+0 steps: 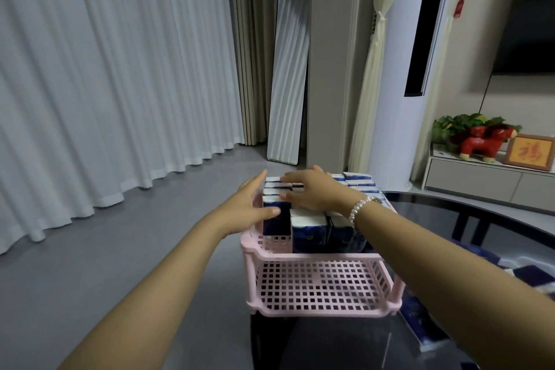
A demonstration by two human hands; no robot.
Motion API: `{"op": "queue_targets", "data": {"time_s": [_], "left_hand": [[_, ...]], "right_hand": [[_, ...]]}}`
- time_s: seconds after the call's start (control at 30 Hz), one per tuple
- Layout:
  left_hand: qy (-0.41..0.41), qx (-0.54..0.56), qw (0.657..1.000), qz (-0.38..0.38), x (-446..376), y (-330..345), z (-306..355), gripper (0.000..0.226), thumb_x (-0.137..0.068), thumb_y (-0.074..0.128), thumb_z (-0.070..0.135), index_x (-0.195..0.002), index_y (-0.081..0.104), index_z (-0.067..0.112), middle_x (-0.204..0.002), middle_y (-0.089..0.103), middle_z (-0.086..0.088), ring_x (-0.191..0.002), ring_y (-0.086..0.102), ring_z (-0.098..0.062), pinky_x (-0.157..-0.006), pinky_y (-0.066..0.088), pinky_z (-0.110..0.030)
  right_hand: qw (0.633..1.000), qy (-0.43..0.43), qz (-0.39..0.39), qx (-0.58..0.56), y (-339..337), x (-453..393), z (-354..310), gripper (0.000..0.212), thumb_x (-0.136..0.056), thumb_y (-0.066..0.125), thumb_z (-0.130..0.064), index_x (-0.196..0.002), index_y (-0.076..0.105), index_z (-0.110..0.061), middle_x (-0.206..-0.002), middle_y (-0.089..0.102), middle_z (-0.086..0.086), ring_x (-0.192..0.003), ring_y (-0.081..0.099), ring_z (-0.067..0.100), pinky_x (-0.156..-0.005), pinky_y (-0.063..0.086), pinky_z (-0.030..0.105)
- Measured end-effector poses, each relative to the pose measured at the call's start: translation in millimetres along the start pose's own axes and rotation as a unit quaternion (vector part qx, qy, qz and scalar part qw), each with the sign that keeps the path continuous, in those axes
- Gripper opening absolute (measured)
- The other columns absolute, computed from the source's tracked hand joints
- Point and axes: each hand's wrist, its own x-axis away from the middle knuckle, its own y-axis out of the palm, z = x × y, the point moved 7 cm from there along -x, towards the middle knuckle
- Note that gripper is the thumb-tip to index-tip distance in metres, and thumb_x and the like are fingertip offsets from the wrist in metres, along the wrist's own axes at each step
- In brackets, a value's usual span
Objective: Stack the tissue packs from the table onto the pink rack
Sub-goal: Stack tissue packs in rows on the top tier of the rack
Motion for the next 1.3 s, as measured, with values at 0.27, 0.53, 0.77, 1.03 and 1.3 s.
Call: {"op": "queue_targets", "data": {"time_s": [0.27, 0.53, 0.77, 1.03, 1.3], "left_hand": [[0.146, 0.013, 0.969, 0.201, 65.7, 30.8, 70.0, 0.023, -0.089, 0.061, 0.024, -0.111, 0.065, 0.03, -0.109, 0.054, 0.024, -0.115, 0.051, -0.002, -0.105, 0.036, -0.026], [0.163, 0.069, 0.976, 0.13, 91.9, 144.5, 107.5, 0.018, -0.089, 0.063, 0.015, -0.105, 0.069, 0.018, -0.102, 0.059, 0.01, -0.095, 0.055, 0.005, -0.083, 0.037, -0.001], [0.088, 0.106, 0.989, 0.059, 89.8, 235.9, 98.2, 0.019, -0.09, 0.061, 0.015, -0.107, 0.068, 0.017, -0.107, 0.058, 0.004, -0.09, 0.054, 0.007, -0.073, 0.037, 0.002], [-0.091, 0.14, 0.982, 0.09, 73.0, 298.3, 42.4, 0.033, -0.086, 0.067, 0.028, -0.114, 0.062, 0.012, -0.111, 0.055, -0.003, -0.092, 0.058, -0.013, -0.086, 0.05, -0.028], [-0.16, 0.144, 0.97, 0.117, 64.4, 313.0, 29.9, 0.035, -0.077, 0.076, 0.028, -0.096, 0.047, 0.024, -0.108, 0.058, 0.001, -0.095, 0.06, -0.019, -0.075, 0.048, -0.029]], "right_hand": [[0.981, -0.023, 0.172, -0.092, -35.3, 102.0, 6.1, 0.03, -0.092, 0.053, -0.027, -0.12, 0.062, -0.024, -0.121, 0.063, -0.006, -0.121, 0.038, 0.017, -0.1, 0.03, 0.03], [0.966, 0.066, 0.236, -0.085, -31.6, 214.6, 78.2, 0.024, -0.09, 0.054, -0.018, -0.109, 0.068, -0.021, -0.103, 0.064, -0.003, -0.099, 0.042, 0.014, -0.079, 0.029, 0.022], [0.964, 0.171, 0.189, -0.077, 7.1, 263.1, 150.6, 0.025, -0.09, 0.056, -0.019, -0.112, 0.067, -0.017, -0.106, 0.062, 0.002, -0.11, 0.047, 0.021, -0.083, 0.031, 0.019], [0.94, 0.266, 0.204, -0.069, 35.9, 274.6, 200.3, 0.046, -0.087, 0.061, -0.035, -0.129, 0.053, -0.016, -0.126, 0.045, 0.004, -0.123, 0.036, 0.021, -0.1, 0.034, 0.025], [0.92, 0.339, 0.162, -0.11, 38.8, 262.0, 222.5, 0.071, -0.076, 0.07, -0.041, -0.135, 0.04, -0.016, -0.122, 0.058, 0.008, -0.117, 0.052, 0.03, -0.09, 0.048, 0.04]]}}
